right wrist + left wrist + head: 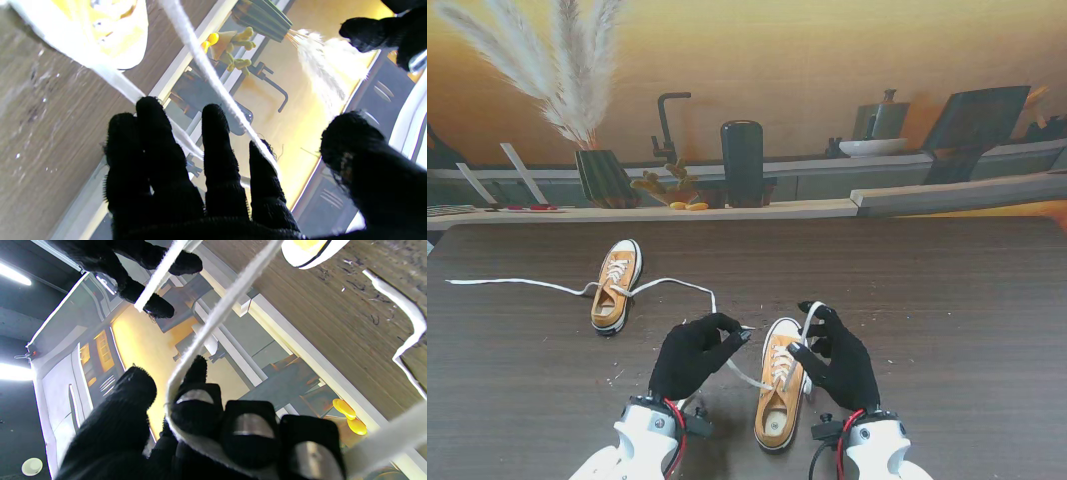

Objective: Tie the shoelaces into a bow on the shoes

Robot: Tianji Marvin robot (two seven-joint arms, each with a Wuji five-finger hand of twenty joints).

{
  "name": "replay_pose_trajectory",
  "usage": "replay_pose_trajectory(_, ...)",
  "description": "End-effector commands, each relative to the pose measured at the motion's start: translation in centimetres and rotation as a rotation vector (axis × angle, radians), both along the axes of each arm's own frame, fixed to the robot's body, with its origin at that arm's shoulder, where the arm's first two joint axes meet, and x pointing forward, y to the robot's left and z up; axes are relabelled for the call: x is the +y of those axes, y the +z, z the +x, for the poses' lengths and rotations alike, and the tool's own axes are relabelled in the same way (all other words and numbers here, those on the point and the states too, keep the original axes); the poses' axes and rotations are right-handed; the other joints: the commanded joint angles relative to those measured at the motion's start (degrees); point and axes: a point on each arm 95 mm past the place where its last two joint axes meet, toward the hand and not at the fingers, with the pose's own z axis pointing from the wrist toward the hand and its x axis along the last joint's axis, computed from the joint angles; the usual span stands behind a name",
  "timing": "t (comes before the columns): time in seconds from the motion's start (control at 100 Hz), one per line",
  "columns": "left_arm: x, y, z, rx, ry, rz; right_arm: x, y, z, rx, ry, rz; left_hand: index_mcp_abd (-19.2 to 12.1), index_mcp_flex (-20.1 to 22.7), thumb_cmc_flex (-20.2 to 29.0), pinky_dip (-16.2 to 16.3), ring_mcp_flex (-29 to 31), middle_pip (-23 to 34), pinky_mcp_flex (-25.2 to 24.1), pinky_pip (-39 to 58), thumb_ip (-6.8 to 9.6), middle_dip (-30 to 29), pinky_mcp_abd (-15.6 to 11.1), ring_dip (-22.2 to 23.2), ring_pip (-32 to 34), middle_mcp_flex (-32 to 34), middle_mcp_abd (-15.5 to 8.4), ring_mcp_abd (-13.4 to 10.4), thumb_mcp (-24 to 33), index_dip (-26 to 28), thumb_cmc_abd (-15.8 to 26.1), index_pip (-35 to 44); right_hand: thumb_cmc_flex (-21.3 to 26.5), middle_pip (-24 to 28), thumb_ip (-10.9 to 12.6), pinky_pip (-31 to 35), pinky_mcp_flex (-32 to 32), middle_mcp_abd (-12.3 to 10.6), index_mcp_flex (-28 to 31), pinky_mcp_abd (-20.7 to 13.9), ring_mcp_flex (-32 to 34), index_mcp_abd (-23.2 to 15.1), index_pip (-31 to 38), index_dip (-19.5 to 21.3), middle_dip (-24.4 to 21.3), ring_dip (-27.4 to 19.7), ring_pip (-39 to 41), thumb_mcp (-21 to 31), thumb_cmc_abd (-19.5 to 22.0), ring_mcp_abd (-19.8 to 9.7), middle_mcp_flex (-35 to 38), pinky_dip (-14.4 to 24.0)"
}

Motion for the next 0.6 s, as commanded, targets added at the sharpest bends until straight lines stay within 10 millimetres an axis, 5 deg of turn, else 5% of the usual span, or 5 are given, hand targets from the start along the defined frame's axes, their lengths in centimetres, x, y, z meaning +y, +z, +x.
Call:
replay_pose_trajectory(0.0,-0.3,0.8,0.2,-0.020,-0.015,-0.006,0.4,-0.2,0.1,0.006,0.008,0.036,-7.04,1.77,0.00,-0.48,1.95,-0.51,0.74,13.98,0.78,0.97,-2.31,0.21,0.75,2.72,0.46,-1.33,0.46,-0.68,-1.36,0.52,-0.16,2.64,-0.33,-1.70,-2.70,-0.02,1.40,-5.02,-0.90,-1.31,1.60,1.45,1.36,-1.22,-0.86,-0.76,-0.98,1.93,-2.38,-1.30)
replay_pose_trajectory(0.42,-0.7,3.1,1.5,-0.064,-0.040,-0.041,2.1,0.5,-0.1,0.111,0.012,0.535,-7.41,1.67,0.29,-0.51,1.96,-0.24,0.74,13.98,0.72,1.23,-2.25,0.38,0.90,3.00,0.00,-2.10,0.18,-0.99,-1.80,1.37,6.09,17.78,-0.84,1.89,1.74,-1.96,17.49,-3.85,7.26,-0.04,13.93,12.92,6.34,1.25,4.78,7.94,-13.56,1.49,5.98,-1.47)
replay_pose_trajectory(0.48,-0.8,3.5,1.8,-0.070,-0.055,-0.056,2.2,0.7,-0.1,0.130,0.019,0.563,-7.36,1.68,0.35,-0.51,1.97,-0.19,0.74,13.98,0.72,1.25,-2.25,0.40,0.92,3.05,-0.02,-2.09,0.19,-1.04,-1.92,1.42,7.72,23.57,-1.03,6.93,7.06,-3.43,18.84,-2.02,11.87,-0.27,15.68,15.40,7.95,7.02,10.65,9.25,-15.71,0.48,8.31,-0.23)
replay_pose_trajectory(0.53,-0.9,4.0,2.0,-0.079,-0.066,-0.065,2.4,0.8,-0.1,0.141,0.020,0.580,-7.45,1.70,0.37,-0.51,1.97,-0.15,0.74,13.98,0.70,1.27,-2.25,0.41,0.95,3.07,-0.06,-2.08,0.18,-1.09,-2.00,1.49,9.75,29.32,-5.14,11.45,11.67,-5.07,19.16,-1.12,15.35,-1.15,18.71,12.60,9.11,13.28,15.51,9.70,-18.16,-0.90,9.93,1.37)
replay_pose_trajectory(0.59,-1.0,4.5,2.4,-0.094,-0.078,-0.070,2.5,0.9,-0.1,0.152,0.022,0.589,-7.60,1.67,0.31,-0.51,1.97,-0.08,0.74,13.98,0.65,1.30,-2.25,0.44,0.99,3.17,-0.26,-2.27,0.15,-1.14,-1.97,1.58,11.90,36.93,-8.05,17.75,18.62,-7.26,19.37,-0.04,16.64,-2.49,22.52,9.82,8.90,26.95,28.76,10.22,-20.86,-5.26,11.95,4.72)
